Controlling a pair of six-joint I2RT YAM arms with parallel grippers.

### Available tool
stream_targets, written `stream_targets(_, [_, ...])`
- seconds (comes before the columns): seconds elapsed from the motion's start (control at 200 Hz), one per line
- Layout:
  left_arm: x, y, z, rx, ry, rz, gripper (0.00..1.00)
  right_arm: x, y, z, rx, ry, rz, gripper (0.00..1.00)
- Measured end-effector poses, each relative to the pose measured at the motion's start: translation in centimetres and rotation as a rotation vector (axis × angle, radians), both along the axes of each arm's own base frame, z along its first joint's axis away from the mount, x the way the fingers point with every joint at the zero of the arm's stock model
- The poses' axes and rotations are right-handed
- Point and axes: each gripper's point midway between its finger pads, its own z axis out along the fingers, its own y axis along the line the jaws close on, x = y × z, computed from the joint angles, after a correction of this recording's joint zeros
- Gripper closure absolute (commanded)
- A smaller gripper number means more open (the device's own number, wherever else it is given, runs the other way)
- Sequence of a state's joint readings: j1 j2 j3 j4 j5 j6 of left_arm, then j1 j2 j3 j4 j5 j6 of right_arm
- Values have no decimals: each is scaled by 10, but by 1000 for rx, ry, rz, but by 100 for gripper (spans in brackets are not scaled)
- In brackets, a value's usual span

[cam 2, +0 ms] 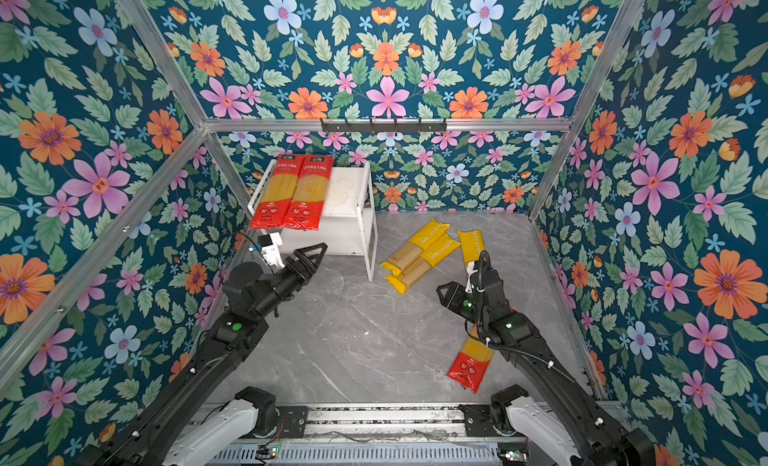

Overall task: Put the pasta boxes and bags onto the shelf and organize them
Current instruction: 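Open and withdraw the left gripper while the right gripper lowers onto the last red bag, then grasp the last red bag with the right gripper while the left gripper approaches it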

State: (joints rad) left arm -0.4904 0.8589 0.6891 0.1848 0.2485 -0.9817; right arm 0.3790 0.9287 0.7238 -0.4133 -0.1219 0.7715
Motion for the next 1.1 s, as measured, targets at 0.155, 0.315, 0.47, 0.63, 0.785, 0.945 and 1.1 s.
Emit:
stream_targets(0.155, [-46, -49, -32, 192, -88, -122, 30, -25, -47, -47, -188, 227, -110, 33])
stream_targets(0.315, [-65, -77, -79, 368, -109, -146, 31, -54, -94, -87, -259, 391, -270, 15])
stream_targets(0.47, [-87, -123, -89, 486, -222, -218, 30, -72, -116, -103, -294, 430, -384, 11])
stream_targets(0.63, [-104, -176, -94, 603, -328, -290, 29, -88, -140, -128, -234, 494, -534, 13])
stream_targets(0.785, [-107, -207, -115, 689, -360, -333, 29, -94, -139, -145, -146, 542, -560, 16])
stream_targets(0.945, [-106, -222, -133, 740, -364, -357, 29, -85, -131, -153, -104, 550, -531, 21])
stream_targets(1.1, [-105, -231, -144, 764, -360, -370, 29, -71, -121, -156, -94, 524, -471, 30])
